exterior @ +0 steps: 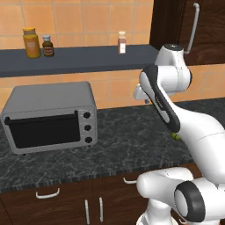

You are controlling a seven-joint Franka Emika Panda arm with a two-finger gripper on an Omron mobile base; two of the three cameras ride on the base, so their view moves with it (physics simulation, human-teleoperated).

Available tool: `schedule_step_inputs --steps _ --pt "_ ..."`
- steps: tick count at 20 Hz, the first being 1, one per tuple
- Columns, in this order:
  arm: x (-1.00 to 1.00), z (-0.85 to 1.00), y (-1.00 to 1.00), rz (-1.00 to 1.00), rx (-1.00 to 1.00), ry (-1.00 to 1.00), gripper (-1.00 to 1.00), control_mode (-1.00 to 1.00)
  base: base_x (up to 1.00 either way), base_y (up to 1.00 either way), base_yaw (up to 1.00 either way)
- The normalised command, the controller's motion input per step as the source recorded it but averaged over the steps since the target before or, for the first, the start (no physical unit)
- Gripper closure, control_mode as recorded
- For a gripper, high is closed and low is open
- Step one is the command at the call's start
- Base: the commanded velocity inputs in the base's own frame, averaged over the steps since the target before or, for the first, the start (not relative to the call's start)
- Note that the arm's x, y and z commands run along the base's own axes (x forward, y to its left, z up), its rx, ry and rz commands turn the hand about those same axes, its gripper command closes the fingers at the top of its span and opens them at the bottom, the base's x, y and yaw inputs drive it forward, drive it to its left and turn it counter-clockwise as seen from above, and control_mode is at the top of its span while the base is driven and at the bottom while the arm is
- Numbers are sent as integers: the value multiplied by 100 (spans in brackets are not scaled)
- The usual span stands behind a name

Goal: Pick the peeler from the drawer and place it on the counter.

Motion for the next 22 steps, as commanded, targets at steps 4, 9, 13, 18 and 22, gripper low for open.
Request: schedule_step_inputs --steps 4,9,13,18,22 --pt "-25 -2 -21 -1 2 -1 -100 -100 0 0 0" --pt "-54 -17 -48 -2 6 -3 -100 -100 0 0 0" --pt "-51 -24 -46 -2 3 -1 -100 -100 0 0 0" --pt "-51 -42 -64 -1 0 0 -100 -100 0 0 0" --pt "-33 -46 -84 -2 -3 0 -100 -100 0 0 0"
